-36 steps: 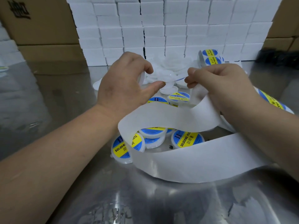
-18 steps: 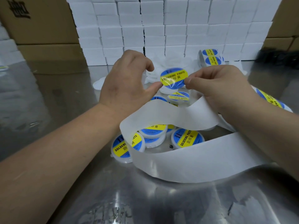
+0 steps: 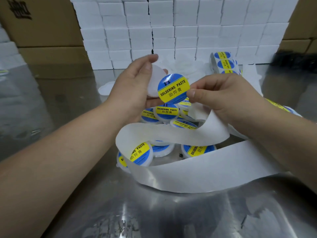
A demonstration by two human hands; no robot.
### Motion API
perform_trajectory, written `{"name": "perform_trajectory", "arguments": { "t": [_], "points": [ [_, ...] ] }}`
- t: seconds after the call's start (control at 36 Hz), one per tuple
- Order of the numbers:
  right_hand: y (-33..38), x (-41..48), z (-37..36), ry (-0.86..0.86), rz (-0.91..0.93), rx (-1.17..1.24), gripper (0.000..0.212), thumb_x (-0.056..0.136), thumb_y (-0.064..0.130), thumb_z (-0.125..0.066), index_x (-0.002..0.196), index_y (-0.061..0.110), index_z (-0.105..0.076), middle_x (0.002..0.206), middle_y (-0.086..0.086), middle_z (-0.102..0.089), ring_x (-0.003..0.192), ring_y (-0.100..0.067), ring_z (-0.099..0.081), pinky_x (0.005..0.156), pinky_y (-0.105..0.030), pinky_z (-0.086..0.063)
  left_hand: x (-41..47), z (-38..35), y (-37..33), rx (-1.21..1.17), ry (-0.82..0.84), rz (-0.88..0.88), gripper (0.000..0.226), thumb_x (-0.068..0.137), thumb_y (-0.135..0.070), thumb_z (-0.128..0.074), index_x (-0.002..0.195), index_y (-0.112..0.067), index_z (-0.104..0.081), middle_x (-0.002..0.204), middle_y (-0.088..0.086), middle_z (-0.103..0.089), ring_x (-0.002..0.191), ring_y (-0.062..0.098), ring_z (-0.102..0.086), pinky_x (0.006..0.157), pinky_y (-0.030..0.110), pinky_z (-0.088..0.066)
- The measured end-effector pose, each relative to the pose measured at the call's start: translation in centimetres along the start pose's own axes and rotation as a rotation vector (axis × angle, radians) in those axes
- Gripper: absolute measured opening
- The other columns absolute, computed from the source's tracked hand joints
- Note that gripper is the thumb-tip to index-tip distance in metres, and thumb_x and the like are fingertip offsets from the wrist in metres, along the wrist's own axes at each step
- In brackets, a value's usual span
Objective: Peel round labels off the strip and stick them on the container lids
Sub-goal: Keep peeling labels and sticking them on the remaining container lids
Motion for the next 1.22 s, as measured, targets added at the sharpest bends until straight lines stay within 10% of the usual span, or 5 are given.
{"name": "perform_trajectory", "arguments": {
  "t": [0.44,0.81,1.22],
  "points": [
    [0.04,-0.11,-0.10,0.066,0.006,0.009,0.023,0.080,0.020,-0.065,0.058,0.027,-0.068,0.059,0.014,-0.066,0.055,0.004,-0.056,0.059,-0.011,-0.045,-0.24,-0.60,0.34,-0.280,0.327,0.295,0.042,0.096,-0.049,-0.020,0.096,-0.023,-0.053,0.092,0.006,-0.062,0.072,0.023,-0.065,0.066,0.028,-0.052],
    [-0.46,0.07,-0.14,0.088,-0.028,-0.002,0.009,0.073,0.026,-0.065,0.066,0.025,-0.071,0.063,0.013,-0.068,0.065,0.001,-0.061,0.074,-0.021,-0.047,-0.27,-0.83,0.70,-0.271,0.404,0.205,0.028,0.070,-0.020,-0.049,0.096,-0.026,-0.055,0.087,0.004,-0.065,0.070,0.022,-0.066,0.064,0.026,-0.052],
    [-0.59,0.11,-0.09,0.076,-0.038,-0.042,0.016,0.076,0.029,-0.063,0.063,0.028,-0.072,0.066,0.013,-0.069,0.067,-0.001,-0.061,0.076,-0.025,-0.047,-0.16,-0.93,1.06,-0.243,0.391,0.184,0.035,0.090,0.002,-0.038,0.095,-0.027,-0.057,0.082,0.000,-0.070,0.071,0.022,-0.067,0.062,0.027,-0.053]
  ]
}}
Point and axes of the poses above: each hand's wrist, its own x-axis towards the middle knuckle, its own z-axis out of the back of the hand, y = z × x, the point moved 2 cm from there along x, towards the middle knuckle
